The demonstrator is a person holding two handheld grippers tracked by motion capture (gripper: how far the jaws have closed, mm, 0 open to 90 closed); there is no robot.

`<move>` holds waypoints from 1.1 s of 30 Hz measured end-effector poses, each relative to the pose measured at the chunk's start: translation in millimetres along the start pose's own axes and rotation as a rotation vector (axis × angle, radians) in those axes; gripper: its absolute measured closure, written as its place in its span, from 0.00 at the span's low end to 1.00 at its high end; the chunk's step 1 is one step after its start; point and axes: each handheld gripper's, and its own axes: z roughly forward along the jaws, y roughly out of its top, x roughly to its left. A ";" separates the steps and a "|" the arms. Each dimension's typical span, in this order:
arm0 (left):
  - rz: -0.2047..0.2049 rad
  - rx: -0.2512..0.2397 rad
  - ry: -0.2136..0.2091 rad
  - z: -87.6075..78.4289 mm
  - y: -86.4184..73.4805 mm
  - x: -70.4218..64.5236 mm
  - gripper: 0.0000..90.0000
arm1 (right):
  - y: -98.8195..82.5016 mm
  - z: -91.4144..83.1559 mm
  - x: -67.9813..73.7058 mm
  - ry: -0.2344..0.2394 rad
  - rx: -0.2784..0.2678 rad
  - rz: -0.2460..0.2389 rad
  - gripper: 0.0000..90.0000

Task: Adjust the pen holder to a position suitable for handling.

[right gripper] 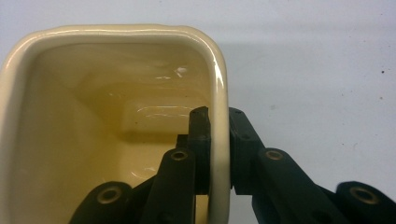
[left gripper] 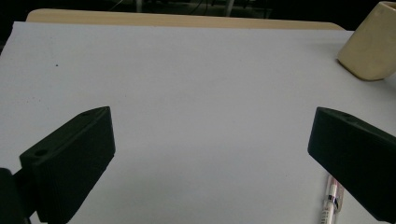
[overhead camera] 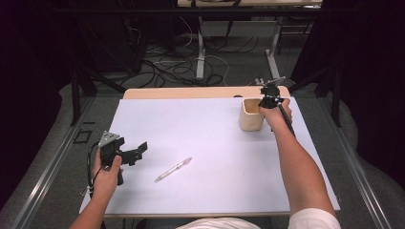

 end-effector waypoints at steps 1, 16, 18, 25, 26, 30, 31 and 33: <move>0.000 0.000 0.000 0.0 0.0 0.0 0.01 | 0.2 -0.1 1.0 -0.008 0.003 -0.003 0.92; 0.000 0.000 0.000 0.2 0.0 0.2 0.01 | -0.7 -1.4 7.6 -0.051 0.002 0.018 0.94; 0.000 0.000 0.000 0.2 0.1 0.0 0.01 | -0.8 -2.2 5.0 -0.033 0.016 0.044 0.94; 0.000 -0.001 0.000 0.5 0.0 -0.2 0.01 | -2.8 -4.8 8.0 -0.002 0.032 0.059 0.94; 0.001 0.000 0.001 0.5 0.0 -0.2 0.01 | -3.6 -5.0 9.6 0.002 0.027 0.054 0.94; 0.003 0.001 0.001 0.6 0.0 -0.4 0.01 | -4.7 -7.0 17.0 0.020 0.027 0.049 0.94; 0.003 0.002 0.001 0.6 0.1 -0.4 0.01 | -5.8 -8.0 22.5 0.030 0.030 0.027 0.94; 0.003 0.002 0.001 0.6 0.1 -0.6 0.01 | -6.8 -7.8 27.9 0.064 0.019 0.023 0.94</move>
